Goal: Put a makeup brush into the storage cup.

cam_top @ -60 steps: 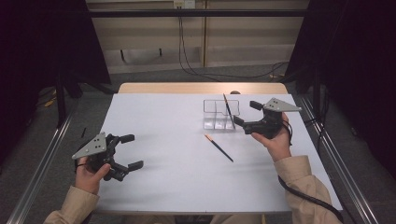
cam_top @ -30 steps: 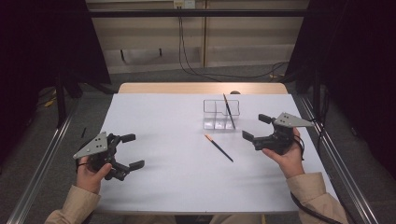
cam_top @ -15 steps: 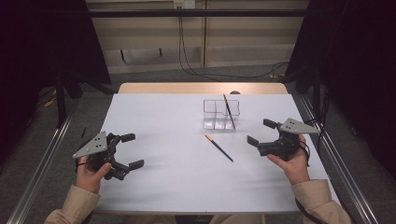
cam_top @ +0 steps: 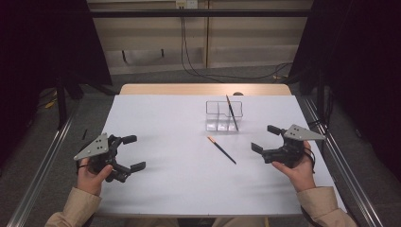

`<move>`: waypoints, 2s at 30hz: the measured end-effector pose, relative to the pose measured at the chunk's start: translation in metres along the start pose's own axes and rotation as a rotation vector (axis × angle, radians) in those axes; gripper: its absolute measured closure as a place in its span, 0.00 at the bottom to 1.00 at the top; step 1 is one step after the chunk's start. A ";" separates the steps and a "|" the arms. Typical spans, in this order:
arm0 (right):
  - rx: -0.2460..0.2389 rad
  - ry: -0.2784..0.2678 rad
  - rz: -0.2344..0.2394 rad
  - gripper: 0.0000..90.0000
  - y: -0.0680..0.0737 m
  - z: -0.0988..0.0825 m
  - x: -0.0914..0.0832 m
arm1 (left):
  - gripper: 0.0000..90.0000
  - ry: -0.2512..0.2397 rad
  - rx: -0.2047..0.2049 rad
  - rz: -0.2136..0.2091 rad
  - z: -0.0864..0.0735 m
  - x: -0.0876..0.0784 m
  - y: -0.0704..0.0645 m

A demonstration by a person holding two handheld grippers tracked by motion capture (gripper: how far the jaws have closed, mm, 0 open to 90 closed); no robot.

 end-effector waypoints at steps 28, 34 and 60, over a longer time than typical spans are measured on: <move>-0.004 -0.015 -0.014 0.03 0.000 -0.006 -0.024 | 0.00 0.003 0.005 -0.007 0.001 0.004 0.002; -0.008 -0.022 -0.011 0.03 0.000 -0.005 -0.024 | 0.00 0.000 0.004 -0.009 0.001 0.004 0.001; -0.013 -0.026 0.005 0.04 0.005 0.002 -0.016 | 0.00 -0.004 0.002 -0.015 0.001 0.006 0.003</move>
Point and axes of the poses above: each handheld gripper's, and its own axes: x roughly forward along the jaws, z roughly out of its top, y roughly to its left, the point moved 3 cm from there along x, roughly forward along the jaws, and after that the axes turned 10 degrees about -z, right-handed, at the moved point
